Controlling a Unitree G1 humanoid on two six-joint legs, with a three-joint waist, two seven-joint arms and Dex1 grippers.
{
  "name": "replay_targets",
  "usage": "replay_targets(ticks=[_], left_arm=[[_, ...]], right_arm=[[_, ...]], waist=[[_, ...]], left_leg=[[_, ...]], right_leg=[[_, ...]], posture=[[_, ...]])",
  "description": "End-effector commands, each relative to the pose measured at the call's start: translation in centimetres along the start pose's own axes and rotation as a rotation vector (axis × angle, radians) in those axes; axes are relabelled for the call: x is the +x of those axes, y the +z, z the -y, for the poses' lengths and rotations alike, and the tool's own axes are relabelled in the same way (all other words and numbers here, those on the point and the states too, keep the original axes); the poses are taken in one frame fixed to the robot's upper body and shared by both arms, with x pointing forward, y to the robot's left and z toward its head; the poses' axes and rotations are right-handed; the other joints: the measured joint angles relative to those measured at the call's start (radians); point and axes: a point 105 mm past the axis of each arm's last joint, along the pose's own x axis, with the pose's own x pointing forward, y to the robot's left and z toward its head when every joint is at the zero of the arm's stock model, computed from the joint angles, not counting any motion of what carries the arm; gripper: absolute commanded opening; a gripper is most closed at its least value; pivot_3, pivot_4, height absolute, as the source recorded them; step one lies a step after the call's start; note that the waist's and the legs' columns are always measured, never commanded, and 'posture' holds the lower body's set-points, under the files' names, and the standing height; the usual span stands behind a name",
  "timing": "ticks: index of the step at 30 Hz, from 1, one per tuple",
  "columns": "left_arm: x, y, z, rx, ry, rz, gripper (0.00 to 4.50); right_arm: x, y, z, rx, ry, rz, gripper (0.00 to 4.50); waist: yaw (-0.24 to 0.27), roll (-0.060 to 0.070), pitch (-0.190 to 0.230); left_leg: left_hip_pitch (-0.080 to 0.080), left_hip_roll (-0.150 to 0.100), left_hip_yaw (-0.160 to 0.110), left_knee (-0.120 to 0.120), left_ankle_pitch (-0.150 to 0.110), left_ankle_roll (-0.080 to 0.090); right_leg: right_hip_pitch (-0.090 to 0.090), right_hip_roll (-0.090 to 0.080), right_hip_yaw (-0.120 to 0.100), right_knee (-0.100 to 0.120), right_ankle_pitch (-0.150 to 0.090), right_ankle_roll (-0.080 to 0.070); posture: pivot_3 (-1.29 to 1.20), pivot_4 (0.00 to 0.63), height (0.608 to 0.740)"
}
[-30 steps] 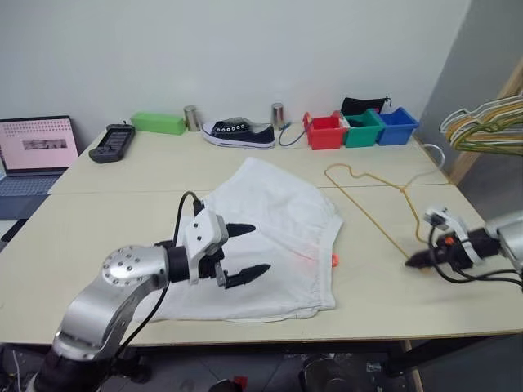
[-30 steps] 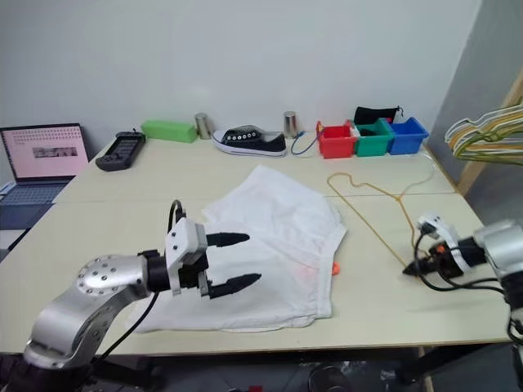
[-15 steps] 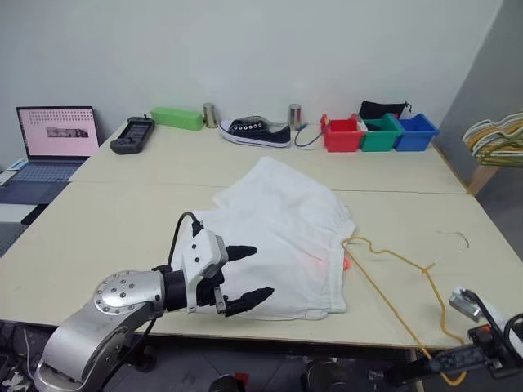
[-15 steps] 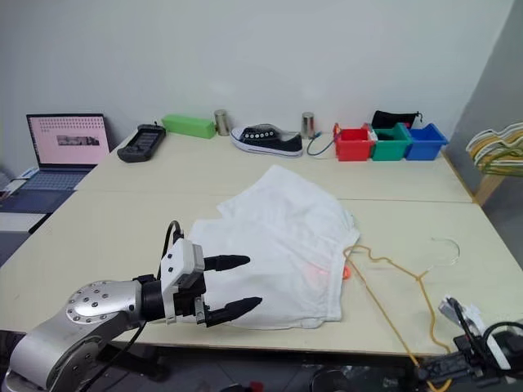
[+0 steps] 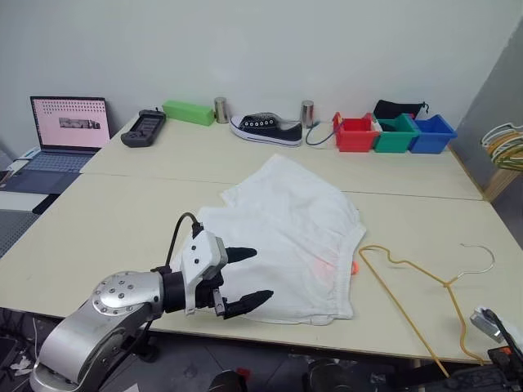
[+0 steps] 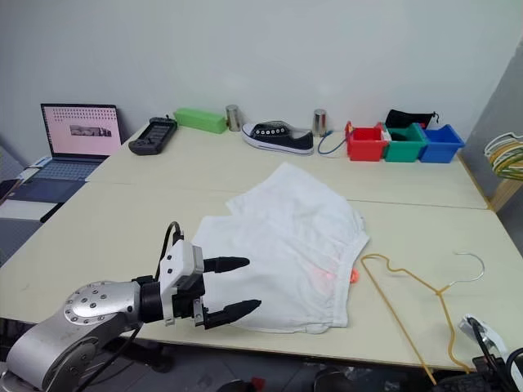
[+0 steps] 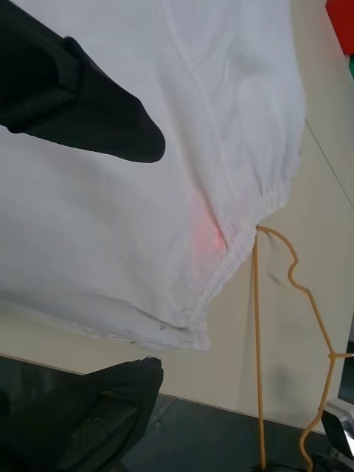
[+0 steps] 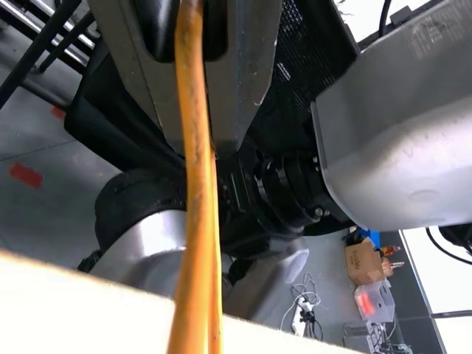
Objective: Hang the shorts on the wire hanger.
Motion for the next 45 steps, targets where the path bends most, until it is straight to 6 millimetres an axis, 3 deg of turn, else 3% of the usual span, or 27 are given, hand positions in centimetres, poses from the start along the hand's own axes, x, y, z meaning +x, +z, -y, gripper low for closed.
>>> replay_targets(ticks=[1,6,10,16,23,30,40,45], left_arm=[[0.0,0.8,0.1,0.042,-0.022,0.017,4.49],[0.0,0.8,0.1,0.049,-0.034,0.010,4.49],[-0.1,0.9,-0.1,0.052,-0.028,0.009,4.49],[0.0,0.8,0.3,0.050,-0.025,0.011,4.49],[0.1,1.0,0.3,0.061,-0.023,0.012,4.49],[-0.1,0.9,0.4,0.073,-0.015,0.001,4.49],[0.0,0.9,0.2,0.079,-0.003,0.000,4.49],[0.0,0.8,0.1,0.082,0.000,-0.002,4.49]], right_arm=[[0.5,0.9,-2.1,-0.084,0.063,-0.002,0.00],[1.5,1.1,-4.7,-0.153,0.151,-0.037,0.00],[1.6,1.9,-5.2,-0.155,0.174,-0.017,0.00],[1.8,2.3,-4.7,-0.159,0.159,-0.020,0.00],[4.3,3.4,-4.0,-0.116,0.189,-0.058,0.00],[5.3,4.4,-4.0,-0.103,0.189,-0.081,0.00],[4.9,5.7,-1.7,-0.168,0.008,-0.056,0.00],[2.8,5.4,-0.1,-0.274,-0.103,-0.090,0.00]], waist=[[-0.002,-0.001,0.002],[-0.001,-0.004,0.006],[0.001,-0.006,0.008],[0.005,-0.006,0.010],[0.005,-0.007,0.012],[0.007,-0.006,0.013],[0.024,-0.003,0.015],[0.030,0.001,0.017]], left_leg=[[0.000,0.000,0.000,0.000,0.000,0.000],[0.000,0.000,0.000,0.000,0.000,0.000],[-0.001,0.000,0.000,0.000,0.000,0.000],[-0.002,0.000,0.000,0.000,-0.001,-0.001],[-0.002,0.001,0.000,0.000,-0.001,-0.001],[-0.002,0.001,0.000,-0.001,-0.002,-0.001],[-0.002,0.001,0.000,-0.001,-0.002,-0.001],[-0.002,0.000,0.001,-0.001,-0.002,-0.001]], right_leg=[[0.000,0.000,0.000,0.000,0.000,0.000],[0.000,0.000,0.000,0.000,0.000,0.000],[-0.001,0.000,0.000,0.000,0.000,0.000],[-0.001,0.000,0.000,-0.002,0.000,0.000],[-0.001,0.000,0.000,-0.002,0.000,0.000],[-0.002,0.000,0.000,-0.002,0.000,0.001],[-0.002,0.000,0.000,-0.002,0.000,0.000],[-0.002,-0.001,0.001,-0.002,-0.001,0.000]], posture=[[-0.21,0.077,0.740],[-0.21,0.077,0.740],[-0.20,0.077,0.740],[-0.20,0.077,0.740],[-0.17,0.075,0.740],[-0.16,0.078,0.740],[-0.16,0.077,0.740],[-0.17,0.076,0.740]])
